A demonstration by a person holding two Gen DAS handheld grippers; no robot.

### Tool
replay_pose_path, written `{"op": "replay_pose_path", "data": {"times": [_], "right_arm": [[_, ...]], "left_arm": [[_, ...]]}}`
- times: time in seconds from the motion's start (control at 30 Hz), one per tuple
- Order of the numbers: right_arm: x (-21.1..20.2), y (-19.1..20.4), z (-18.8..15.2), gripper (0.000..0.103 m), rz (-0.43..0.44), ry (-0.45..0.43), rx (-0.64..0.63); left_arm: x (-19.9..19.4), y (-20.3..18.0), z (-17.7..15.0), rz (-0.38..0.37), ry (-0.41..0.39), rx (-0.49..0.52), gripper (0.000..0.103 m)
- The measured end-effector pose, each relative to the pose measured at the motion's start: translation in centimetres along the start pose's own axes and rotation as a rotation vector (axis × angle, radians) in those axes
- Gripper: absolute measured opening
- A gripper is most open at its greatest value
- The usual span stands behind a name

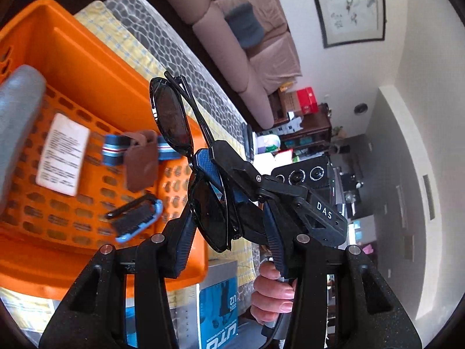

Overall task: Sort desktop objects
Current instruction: 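Lower the sunglasses into the orange basket and open the right gripper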

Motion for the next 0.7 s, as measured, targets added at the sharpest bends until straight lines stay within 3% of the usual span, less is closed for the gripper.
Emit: {"op": "replay_pose_path", "data": {"times": [0.2, 0.37, 0.5, 0.7], "right_arm": [[8.6, 0.3, -1.1, 0.013, -0.004, 0.090, 0.008], [13.4, -0.7, -1.8, 0.013, -0.022, 0.136, 0.023], [15.8, -1.4, -2.1, 0.013, -0.047, 0.183, 0.012], [17.2, -1.5, -1.8, 0.013, -0.082, 0.201, -0.039]], "left_arm": [[-3.8, 5.4, 3.2, 0.013, -0.058, -0.067, 0.042], [-5.0, 9.5, 4.2, 0.022, -0.082, -0.114, 0.042], [-5.2, 11.8, 4.5, 0.011, -0.089, -0.145, 0.042], [-4.5, 12.2, 5.5, 0.021, -0.088, -0.127, 0.040]]}}
Point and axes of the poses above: each gripper's, at about its wrist camera, not at the fingertips, and x roughly the way its jaws point, y to its left, z to its top, the point moved 3 cm from there along x, roughly the way its jaws point, and after that the axes turned 5 degrees about -x, right-handed, at the moved point
